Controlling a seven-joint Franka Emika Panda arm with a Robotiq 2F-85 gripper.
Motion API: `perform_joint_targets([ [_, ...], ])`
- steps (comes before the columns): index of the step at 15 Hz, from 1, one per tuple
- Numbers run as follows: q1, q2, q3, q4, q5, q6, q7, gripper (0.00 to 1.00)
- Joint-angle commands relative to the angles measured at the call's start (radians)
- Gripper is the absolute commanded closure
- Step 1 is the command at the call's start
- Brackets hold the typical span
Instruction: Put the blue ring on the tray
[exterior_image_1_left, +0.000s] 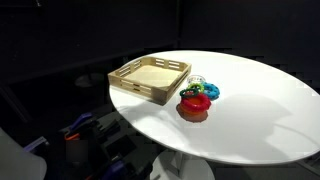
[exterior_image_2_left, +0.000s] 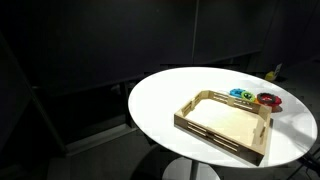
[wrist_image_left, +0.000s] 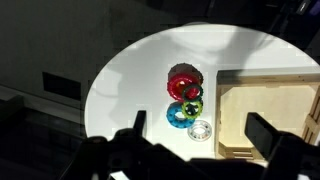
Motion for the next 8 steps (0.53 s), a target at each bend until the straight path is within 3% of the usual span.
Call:
perform_joint_targets([
  [1, 0.015, 0.085, -0.005, 0.079, 0.023, 0.028, 0.035, 0.00],
  [8, 0.014, 0.250, -0.015, 0.173, 0.090, 0.112, 0.060, 0.00],
])
